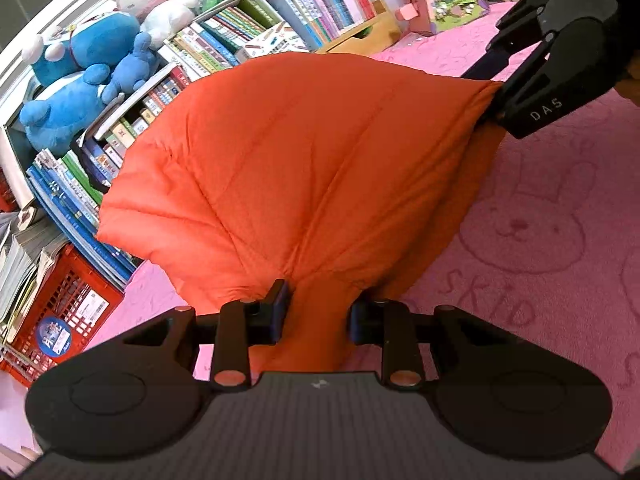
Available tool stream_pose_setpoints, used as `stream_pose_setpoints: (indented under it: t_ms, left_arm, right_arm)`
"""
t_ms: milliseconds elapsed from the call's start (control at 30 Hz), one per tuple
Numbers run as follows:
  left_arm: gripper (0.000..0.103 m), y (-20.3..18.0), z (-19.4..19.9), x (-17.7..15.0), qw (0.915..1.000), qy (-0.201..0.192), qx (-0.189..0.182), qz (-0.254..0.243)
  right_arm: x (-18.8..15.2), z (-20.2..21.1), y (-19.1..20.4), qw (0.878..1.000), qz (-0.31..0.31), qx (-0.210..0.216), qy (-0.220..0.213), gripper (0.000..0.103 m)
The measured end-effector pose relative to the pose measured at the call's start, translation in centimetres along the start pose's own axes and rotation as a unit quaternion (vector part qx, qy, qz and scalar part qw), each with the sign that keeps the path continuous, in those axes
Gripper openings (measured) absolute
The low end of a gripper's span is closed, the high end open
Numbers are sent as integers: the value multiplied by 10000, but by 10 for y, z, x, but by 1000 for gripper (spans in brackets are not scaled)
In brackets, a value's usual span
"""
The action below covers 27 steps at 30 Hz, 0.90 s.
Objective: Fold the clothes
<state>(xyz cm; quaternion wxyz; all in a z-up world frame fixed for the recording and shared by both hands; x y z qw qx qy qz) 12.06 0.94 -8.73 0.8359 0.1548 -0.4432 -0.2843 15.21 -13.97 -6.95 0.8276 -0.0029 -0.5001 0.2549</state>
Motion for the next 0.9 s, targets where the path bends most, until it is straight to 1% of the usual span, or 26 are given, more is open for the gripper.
stream_pose_setpoints:
  t_ms: [100,233,333,500,767,800,833,900]
  left_arm:
    - [29,4,4,-3,9998,70,-185,4]
    - [29,7,8,-7,9994,128,-326,19]
    - [29,11,9,-10,9987,138,-432,218]
    - [29,8,11,-9,9990,176,-384,146]
    - [32,12,17,-12,9980,281,-475,319]
    - [35,12,20,-11,9975,354,-500,358]
    - [39,13,26,-8,9961,461,-611,448]
    - [39,21,48,3,9898,271,-1019,959]
  right_arm:
    - [-2,2,0,10000,-6,35,29,44]
    - [-4,1,0,9999,-43,77,90,44]
    - [-5,-1,-3,9996,-169,155,164,44]
    - [-7,-7,-9,9984,-380,310,298,50]
    - [-10,-3,-11,9971,-504,430,386,50]
    - [-9,-1,-10,9969,-502,488,368,50]
    - [-9,2,-9,9967,-496,547,349,50]
    - [-7,9,-8,9967,-364,671,274,49]
Point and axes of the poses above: each gripper's, at about its wrist camera, not at the fingertips, and z roughly against the way its jaws point, y to its left, x to its top, the point moved 8 cm from there along -z, roughly the way its jaws point, and after that the axes turned 3 degrees about -x, right-handed, at the moved point
